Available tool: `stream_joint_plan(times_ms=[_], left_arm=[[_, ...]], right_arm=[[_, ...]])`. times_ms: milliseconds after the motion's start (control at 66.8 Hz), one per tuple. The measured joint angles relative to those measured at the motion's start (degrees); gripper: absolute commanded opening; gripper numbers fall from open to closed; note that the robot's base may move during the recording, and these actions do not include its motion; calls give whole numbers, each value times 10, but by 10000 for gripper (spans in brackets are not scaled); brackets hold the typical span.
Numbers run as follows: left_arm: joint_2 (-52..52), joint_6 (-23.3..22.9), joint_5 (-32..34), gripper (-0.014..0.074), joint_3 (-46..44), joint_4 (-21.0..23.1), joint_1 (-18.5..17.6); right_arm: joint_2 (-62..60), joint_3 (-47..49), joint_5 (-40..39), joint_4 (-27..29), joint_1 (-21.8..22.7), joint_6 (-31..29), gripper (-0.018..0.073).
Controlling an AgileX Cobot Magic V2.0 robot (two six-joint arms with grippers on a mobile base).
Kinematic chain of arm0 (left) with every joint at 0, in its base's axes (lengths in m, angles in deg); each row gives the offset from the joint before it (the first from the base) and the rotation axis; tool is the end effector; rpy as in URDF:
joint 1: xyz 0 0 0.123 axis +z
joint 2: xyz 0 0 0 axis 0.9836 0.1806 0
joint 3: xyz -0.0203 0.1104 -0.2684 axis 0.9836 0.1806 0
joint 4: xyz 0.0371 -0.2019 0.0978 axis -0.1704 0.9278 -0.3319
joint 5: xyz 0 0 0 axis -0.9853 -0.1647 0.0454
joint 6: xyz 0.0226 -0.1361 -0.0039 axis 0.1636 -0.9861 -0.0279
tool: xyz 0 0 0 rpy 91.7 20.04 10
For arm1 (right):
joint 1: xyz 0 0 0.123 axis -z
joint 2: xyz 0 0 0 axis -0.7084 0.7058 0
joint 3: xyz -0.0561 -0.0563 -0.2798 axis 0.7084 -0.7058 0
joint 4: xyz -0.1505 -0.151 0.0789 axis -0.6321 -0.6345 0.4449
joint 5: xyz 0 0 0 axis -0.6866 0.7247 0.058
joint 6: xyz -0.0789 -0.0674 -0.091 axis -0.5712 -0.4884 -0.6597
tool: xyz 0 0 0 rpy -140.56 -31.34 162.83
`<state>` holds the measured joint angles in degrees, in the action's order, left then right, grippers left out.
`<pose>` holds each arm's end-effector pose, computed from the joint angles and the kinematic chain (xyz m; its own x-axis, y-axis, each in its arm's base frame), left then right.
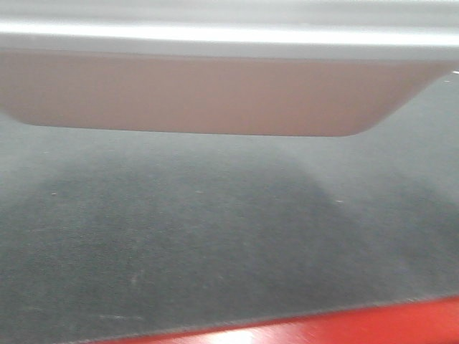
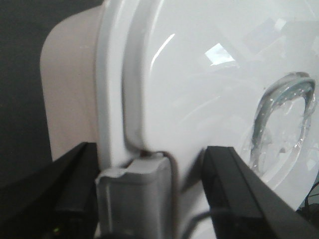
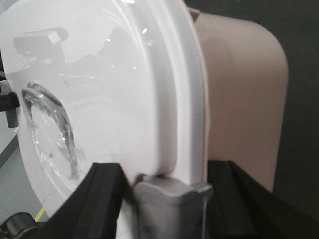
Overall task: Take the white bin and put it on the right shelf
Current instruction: 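Hold the bin raised with both grippers while the base turns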
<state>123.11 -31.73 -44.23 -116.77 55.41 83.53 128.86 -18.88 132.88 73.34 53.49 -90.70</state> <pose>0.1296 -0.0978 0.3868 -0.5103 0.0405 -0.8591 0.6458 0.6777 -0.3516 0.1325 0.0991 0.3701 -0.5995 0.1677 -0.7826 -0.5611 0.6093 0.5603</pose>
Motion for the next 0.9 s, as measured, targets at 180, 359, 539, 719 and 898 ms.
stream_joint_plan(times_ms=[180,359,539,719,898], left_arm=[[0,0,0,280,0,0,0],[0,0,0,280,0,0,0],[0,0,0,280,0,0,0],[0,0,0,280,0,0,0],[0,-1,0,280,0,0,0]], right_arm=[[0,0,0,0,0,0,402],[0,0,0,0,0,0,402],[0,0,0,0,0,0,402],[0,0,0,0,0,0,402],[0,0,0,0,0,0,402]])
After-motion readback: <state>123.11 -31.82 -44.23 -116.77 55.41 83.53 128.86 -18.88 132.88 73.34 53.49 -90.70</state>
